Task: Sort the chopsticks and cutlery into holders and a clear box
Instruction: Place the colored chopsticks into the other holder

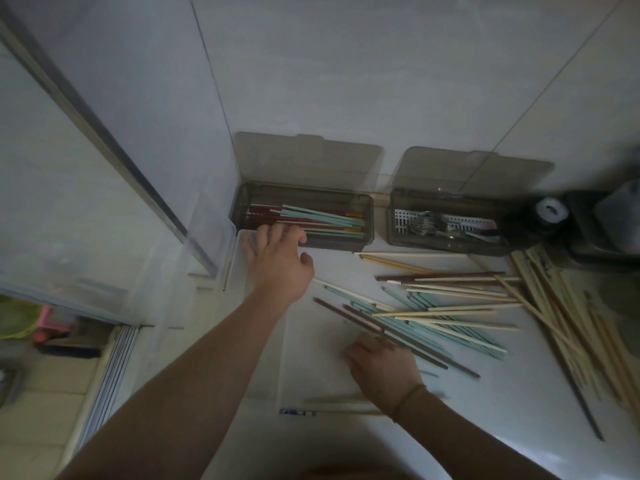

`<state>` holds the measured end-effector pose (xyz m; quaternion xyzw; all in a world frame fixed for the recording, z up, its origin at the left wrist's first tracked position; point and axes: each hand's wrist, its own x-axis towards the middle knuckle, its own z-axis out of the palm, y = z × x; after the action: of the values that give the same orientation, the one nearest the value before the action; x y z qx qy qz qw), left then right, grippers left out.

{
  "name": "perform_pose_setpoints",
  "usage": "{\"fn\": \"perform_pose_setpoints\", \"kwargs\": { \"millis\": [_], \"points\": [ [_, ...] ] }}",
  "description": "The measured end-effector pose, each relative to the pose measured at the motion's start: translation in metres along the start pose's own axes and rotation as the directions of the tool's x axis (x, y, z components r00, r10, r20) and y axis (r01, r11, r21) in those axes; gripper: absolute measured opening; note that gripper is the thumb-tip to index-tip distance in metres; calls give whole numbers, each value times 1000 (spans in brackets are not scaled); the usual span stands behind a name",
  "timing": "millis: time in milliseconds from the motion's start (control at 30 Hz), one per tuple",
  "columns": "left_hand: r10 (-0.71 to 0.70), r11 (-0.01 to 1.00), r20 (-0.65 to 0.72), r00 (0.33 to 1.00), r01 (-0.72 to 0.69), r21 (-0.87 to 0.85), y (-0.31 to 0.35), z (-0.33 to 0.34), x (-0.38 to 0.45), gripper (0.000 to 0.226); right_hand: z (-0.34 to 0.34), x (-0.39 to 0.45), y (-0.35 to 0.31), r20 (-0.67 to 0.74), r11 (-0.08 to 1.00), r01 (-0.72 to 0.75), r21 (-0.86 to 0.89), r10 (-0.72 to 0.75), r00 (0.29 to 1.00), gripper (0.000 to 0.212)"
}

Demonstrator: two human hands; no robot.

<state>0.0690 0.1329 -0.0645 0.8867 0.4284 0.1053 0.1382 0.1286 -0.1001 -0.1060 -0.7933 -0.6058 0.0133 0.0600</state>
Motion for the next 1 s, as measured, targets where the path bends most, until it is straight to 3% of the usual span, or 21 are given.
{"fn": "perform_pose_setpoints", "kwargs": {
  "millis": [167,333,400,467,533,600,700,867,1000],
  "points": [
    [3,1000,-1,1000,-3,-1,0,-1,0,25,-8,16,-11,7,1000,29,12,-29,1000,14],
    [15,1000,-14,1000,-15,-10,0,0,0,25,-47,61,-4,-125,923,-56,379,111,986,23],
    [19,1000,-22,1000,-19,-15,-1,0,-1,26,-70,87,12,-146,817,-94,569,213,966,23],
    [16,999,-29,999,-17,-29,-1,0,-2,26,-91,115,29,-201,690,-151,708,402,893,22],
    [13,999,-32,999,-15,-40,-1,0,-2,26,-108,141,47,-123,388,-169,906,624,772,26],
    [9,999,-18,1000,-10,-50,-1,-1,-1,27,-116,160,64,31,46,-102,994,760,650,19],
    [16,999,-7,1000,-16,-45,0,-3,-2,27,-110,179,77,248,-235,-94,968,811,531,13],
    [19,998,2,1000,-19,-57,0,-6,-2,27,-93,201,65,484,-505,-102,857,721,496,21],
    [15,998,14,1000,-14,-61,0,-7,-2,28,-80,212,63,576,-522,-270,809,616,536,21]
  ]
}}
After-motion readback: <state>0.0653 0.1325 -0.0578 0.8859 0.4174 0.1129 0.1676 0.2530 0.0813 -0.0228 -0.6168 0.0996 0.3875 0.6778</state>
